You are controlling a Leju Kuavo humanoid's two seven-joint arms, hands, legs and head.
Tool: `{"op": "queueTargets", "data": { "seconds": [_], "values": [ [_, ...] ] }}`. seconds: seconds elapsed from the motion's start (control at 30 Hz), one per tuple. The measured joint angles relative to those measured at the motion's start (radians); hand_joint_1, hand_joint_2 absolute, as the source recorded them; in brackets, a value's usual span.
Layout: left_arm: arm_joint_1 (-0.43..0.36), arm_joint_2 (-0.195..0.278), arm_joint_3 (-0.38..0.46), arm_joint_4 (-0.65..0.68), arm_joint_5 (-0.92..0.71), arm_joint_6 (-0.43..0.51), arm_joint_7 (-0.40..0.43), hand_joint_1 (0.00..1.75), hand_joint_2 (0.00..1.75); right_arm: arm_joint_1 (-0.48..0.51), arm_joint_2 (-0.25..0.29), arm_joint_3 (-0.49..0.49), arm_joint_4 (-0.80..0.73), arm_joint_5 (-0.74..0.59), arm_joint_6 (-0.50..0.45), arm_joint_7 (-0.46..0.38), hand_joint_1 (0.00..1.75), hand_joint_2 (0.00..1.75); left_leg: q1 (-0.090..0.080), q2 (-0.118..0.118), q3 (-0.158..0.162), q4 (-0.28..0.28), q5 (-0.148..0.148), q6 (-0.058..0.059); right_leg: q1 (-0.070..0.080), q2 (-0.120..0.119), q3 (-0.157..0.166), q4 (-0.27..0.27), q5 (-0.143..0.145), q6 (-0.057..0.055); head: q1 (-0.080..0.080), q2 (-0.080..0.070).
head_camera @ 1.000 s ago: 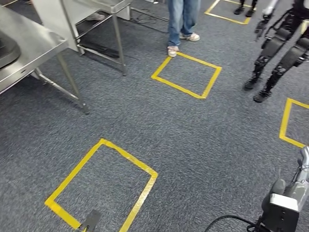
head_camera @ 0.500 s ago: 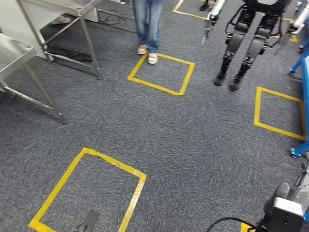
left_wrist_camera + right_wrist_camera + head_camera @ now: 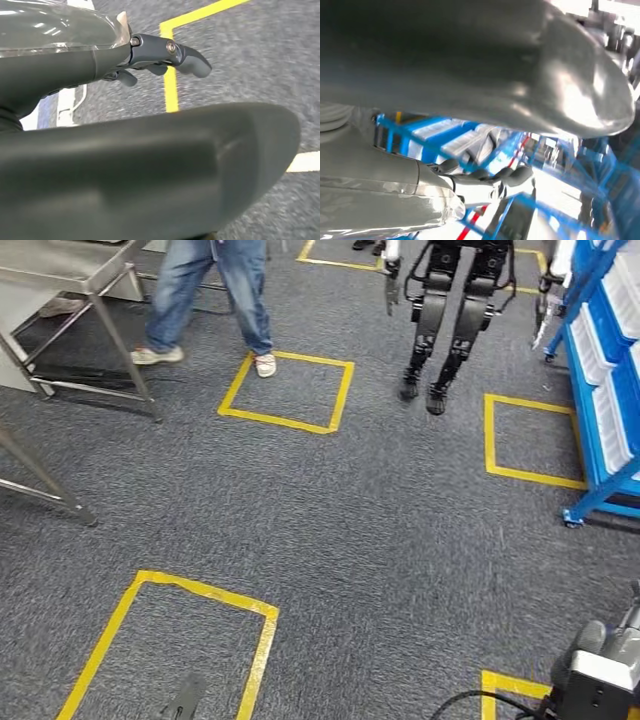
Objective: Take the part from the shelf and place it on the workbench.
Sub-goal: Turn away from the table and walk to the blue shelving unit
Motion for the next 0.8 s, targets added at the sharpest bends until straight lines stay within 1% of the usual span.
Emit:
{"op": "queueTargets", "data": {
  "seconds": [0.03, 0.1, 0.13, 0.17, 0.2, 0.23, 0.27, 0.3, 0.33, 0.37, 0.4, 0.43, 0.47, 0.5, 0.53, 0.57, 0.6, 0.63, 0.67, 0.7, 0.73, 0.77, 0.8],
  "values": [
    [-0.001, -0.001, 0.0, 0.0, 0.0, 0.0, 0.0, 0.0, 0.0, -0.001, 0.003, -0.001, -0.002, 0.0, 0.001, -0.001, 0.0, 0.0, 0.001, -0.019, -0.019, 0.046, -0.027, -0.003, -0.001, 0.016, 0.006, -0.006, 0.001, -0.011, -0.001, 0.0],
    [0.001, -0.003, 0.001, 0.0, 0.001, 0.001, 0.002, 0.0, 0.0, -0.002, 0.01, -0.003, -0.005, 0.0, 0.004, -0.002, 0.0, 0.0, 0.002, -0.064, -0.094, 0.195, -0.086, -0.005, -0.002, 0.063, 0.022, -0.019, 0.001, -0.032, -0.004, 0.0],
    [0.003, -0.003, 0.001, 0.0, 0.002, 0.001, 0.002, 0.0, 0.0, -0.003, 0.015, -0.004, -0.006, 0.0, 0.006, -0.002, 0.0, 0.0, 0.001, -0.091, -0.131, 0.258, -0.102, -0.004, -0.003, 0.089, 0.03, -0.023, -0.001, -0.04, -0.006, 0.0],
    [0.005, -0.002, 0.002, 0.0, 0.002, 0.001, 0.003, 0.0, 0.0, -0.002, 0.016, -0.005, -0.006, 0.0, 0.007, -0.002, 0.0, 0.0, 0.0, -0.095, -0.14, 0.253, -0.077, -0.001, -0.002, 0.108, 0.034, -0.023, -0.003, -0.04, -0.006, 0.0],
    [0.005, -0.002, 0.002, 0.0, 0.002, 0.001, 0.003, 0.0, 0.0, -0.002, 0.017, -0.005, -0.006, 0.0, 0.007, -0.002, 0.0, 0.0, -0.001, -0.102, -0.123, 0.197, -0.033, 0.001, -0.003, 0.123, 0.039, -0.022, -0.006, -0.038, -0.006, 0.0],
    [0.004, -0.001, 0.003, 0.0, 0.002, 0.001, 0.003, 0.0, 0.0, -0.002, 0.018, -0.006, -0.005, -0.001, 0.008, -0.002, 0.0, 0.0, 0.001, -0.122, -0.1, 0.135, 0.006, 0.004, -0.003, 0.137, 0.042, -0.02, -0.01, -0.035, -0.006, 0.0],
    [0.004, 0.0, 0.003, 0.0, 0.002, 0.002, 0.003, 0.0, 0.0, -0.003, 0.019, -0.006, -0.004, -0.001, 0.008, -0.003, 0.0, 0.0, 0.003, -0.143, -0.079, 0.077, 0.033, 0.006, -0.003, 0.149, 0.042, -0.016, -0.013, -0.031, -0.005, 0.0],
    [0.003, 0.0, 0.004, 0.0, 0.002, 0.002, 0.003, 0.0, 0.0, -0.004, 0.019, -0.006, -0.004, -0.001, 0.009, -0.003, 0.0, 0.0, 0.005, -0.162, -0.065, 0.04, 0.045, 0.007, -0.004, 0.159, 0.04, -0.012, -0.015, -0.027, -0.005, 0.0],
    [0.003, 0.0, 0.004, 0.0, 0.002, 0.002, 0.003, 0.0, 0.0, -0.003, 0.019, -0.006, -0.003, -0.002, 0.01, -0.003, 0.0, 0.0, 0.005, -0.174, -0.059, 0.024, 0.043, 0.009, -0.006, 0.169, 0.035, -0.011, -0.016, -0.021, -0.005, 0.0],
    [0.002, 0.0, 0.005, 0.0, 0.002, 0.003, 0.003, 0.0, 0.0, -0.002, 0.019, -0.006, -0.003, -0.002, 0.01, -0.004, 0.0, 0.0, 0.003, -0.172, -0.058, 0.016, 0.041, 0.011, -0.007, 0.179, 0.031, -0.01, -0.015, -0.015, -0.006, 0.0],
    [0.001, 0.0, 0.006, 0.0, 0.002, 0.003, 0.003, 0.0, 0.0, -0.001, 0.019, -0.007, -0.003, -0.003, 0.01, -0.004, 0.0, 0.0, 0.003, -0.163, -0.057, 0.014, 0.042, 0.015, -0.01, 0.185, 0.029, -0.012, -0.015, -0.01, -0.006, 0.0],
    [0.0, 0.0, 0.007, 0.0, 0.003, 0.003, 0.003, 0.0, 0.0, -0.001, 0.019, -0.007, -0.003, -0.003, 0.01, -0.004, 0.0, 0.0, 0.004, -0.154, -0.053, 0.008, 0.043, 0.02, -0.01, 0.175, 0.026, -0.006, -0.02, -0.004, -0.005, 0.0],
    [0.0, 0.0, 0.008, 0.0, 0.003, 0.004, 0.002, 0.0, 0.0, -0.002, 0.019, -0.007, -0.003, -0.003, 0.01, -0.004, 0.0, 0.0, 0.005, -0.143, -0.048, 0.002, 0.045, 0.025, -0.01, 0.153, 0.018, 0.014, -0.033, 0.002, -0.002, 0.0],
    [0.0, 0.0, 0.008, 0.0, 0.003, 0.004, 0.001, 0.0, 0.0, -0.005, 0.019, -0.007, -0.002, -0.003, 0.01, -0.004, 0.0, 0.0, 0.006, -0.131, -0.042, -0.003, 0.045, 0.029, -0.01, 0.124, 0.0, 0.054, -0.054, 0.008, -0.001, 0.0],
    [0.001, 0.0, 0.009, 0.0, 0.002, 0.004, 0.0, 0.0, 0.0, -0.007, 0.019, -0.007, -0.002, -0.003, 0.01, -0.004, 0.0, 0.0, 0.005, -0.119, -0.038, -0.005, 0.043, 0.032, -0.012, 0.094, -0.028, 0.112, -0.081, 0.014, 0.002, 0.0],
    [0.002, 0.0, 0.009, 0.0, 0.002, 0.004, 0.0, 0.0, 0.0, -0.009, 0.019, -0.006, -0.001, -0.003, 0.01, -0.004, 0.0, 0.0, 0.005, -0.106, -0.034, -0.006, 0.04, 0.034, -0.015, 0.078, -0.063, 0.178, -0.107, 0.02, 0.002, 0.0],
    [0.003, 0.0, 0.01, 0.0, 0.002, 0.005, 0.001, 0.0, 0.0, -0.009, 0.019, -0.006, 0.0, -0.003, 0.01, -0.004, 0.0, 0.0, 0.004, -0.093, -0.032, -0.006, 0.037, 0.034, -0.019, 0.07, -0.094, 0.232, -0.122, 0.025, 0.002, 0.0],
    [0.003, 0.0, 0.011, 0.0, 0.002, 0.006, 0.001, 0.0, 0.0, -0.008, 0.019, -0.007, 0.002, -0.003, 0.01, -0.004, 0.0, 0.0, 0.004, -0.082, -0.029, -0.006, 0.034, 0.034, -0.023, 0.066, -0.111, 0.257, -0.12, 0.029, 0.002, 0.0],
    [0.003, 0.0, 0.011, 0.0, 0.002, 0.006, 0.001, 0.0, 0.0, -0.007, 0.019, -0.007, 0.003, -0.003, 0.009, -0.004, 0.0, 0.0, 0.005, -0.071, -0.026, -0.006, 0.03, 0.032, -0.025, 0.062, -0.108, 0.242, -0.1, 0.031, 0.002, 0.0],
    [0.003, 0.0, 0.012, 0.0, 0.002, 0.007, 0.002, 0.0, 0.0, -0.007, 0.019, -0.007, 0.003, -0.003, 0.009, -0.004, 0.0, 0.0, 0.005, -0.06, -0.02, -0.006, 0.025, 0.029, -0.027, 0.055, -0.084, 0.189, -0.065, 0.032, 0.002, 0.0],
    [0.002, 0.0, 0.012, 0.0, 0.002, 0.007, 0.002, 0.0, 0.0, -0.007, 0.019, -0.007, 0.003, -0.003, 0.009, -0.004, 0.0, 0.0, 0.005, -0.051, -0.014, -0.006, 0.02, 0.025, -0.026, 0.037, -0.051, 0.118, -0.029, 0.031, 0.002, 0.0],
    [0.002, 0.0, 0.012, 0.0, 0.002, 0.007, 0.002, 0.0, 0.0, -0.008, 0.019, -0.007, 0.003, -0.003, 0.009, -0.004, 0.0, 0.0, 0.003, -0.043, -0.009, -0.006, 0.015, 0.02, -0.021, 0.018, -0.021, 0.054, -0.005, 0.027, 0.002, 0.0],
    [0.002, 0.0, 0.013, 0.0, 0.002, 0.007, 0.002, 0.0, 0.0, -0.009, 0.019, -0.007, 0.003, -0.003, 0.008, -0.005, 0.0, 0.0, 0.002, -0.035, -0.005, -0.006, 0.011, 0.014, -0.015, 0.003, -0.001, 0.012, 0.007, 0.02, 0.002, 0.0]
  ]
}}
